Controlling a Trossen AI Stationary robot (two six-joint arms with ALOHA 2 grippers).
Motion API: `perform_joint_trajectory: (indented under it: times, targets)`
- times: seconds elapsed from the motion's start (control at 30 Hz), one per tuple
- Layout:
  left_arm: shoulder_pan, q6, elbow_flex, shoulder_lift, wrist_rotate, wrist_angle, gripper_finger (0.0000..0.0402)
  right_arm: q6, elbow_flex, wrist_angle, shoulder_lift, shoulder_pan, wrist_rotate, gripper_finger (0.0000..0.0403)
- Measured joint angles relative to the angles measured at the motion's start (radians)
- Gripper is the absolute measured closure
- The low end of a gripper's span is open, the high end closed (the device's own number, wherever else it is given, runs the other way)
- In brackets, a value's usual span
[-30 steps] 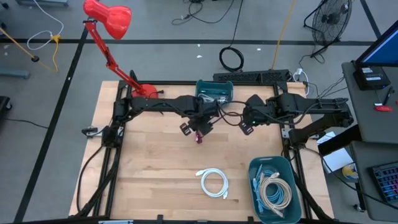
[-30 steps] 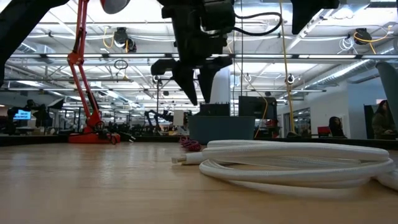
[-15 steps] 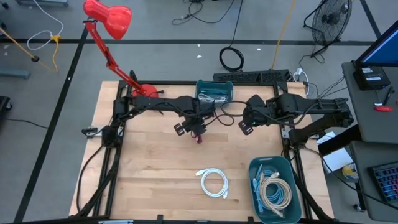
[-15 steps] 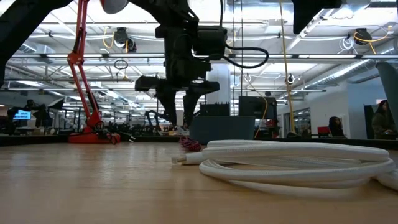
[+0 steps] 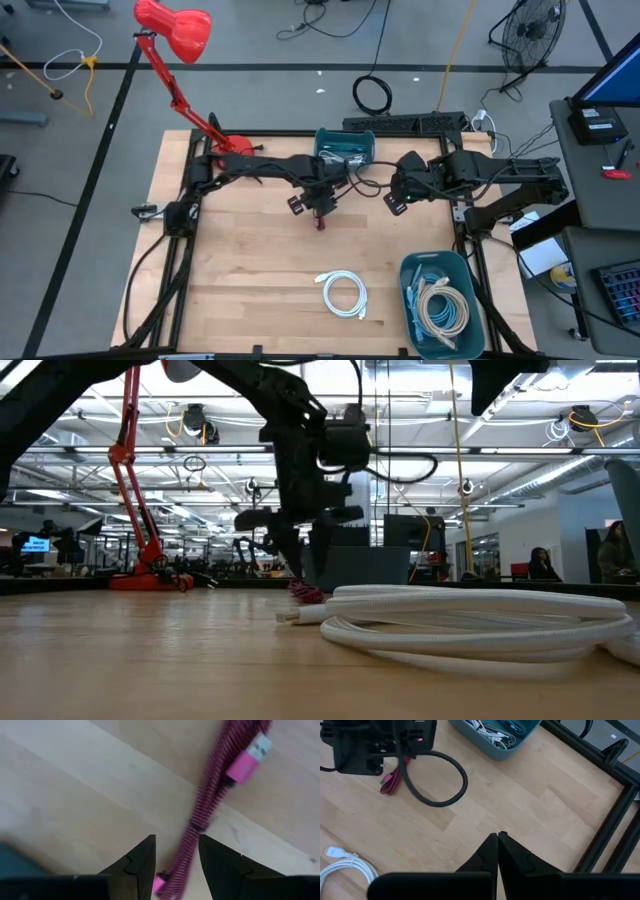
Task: Pick & Place USB Port
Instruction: Put the pink charger cable into the top blue bin
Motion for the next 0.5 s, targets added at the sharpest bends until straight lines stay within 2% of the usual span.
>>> perform_joint_trajectory:
  times: [0.5]
  targets:
    - [0.045, 0.020, 0.000, 0.004, 0.010, -0.028, 0.0250, 0.003, 0.000, 0.000, 0.000, 0.000, -0.001, 0.0403]
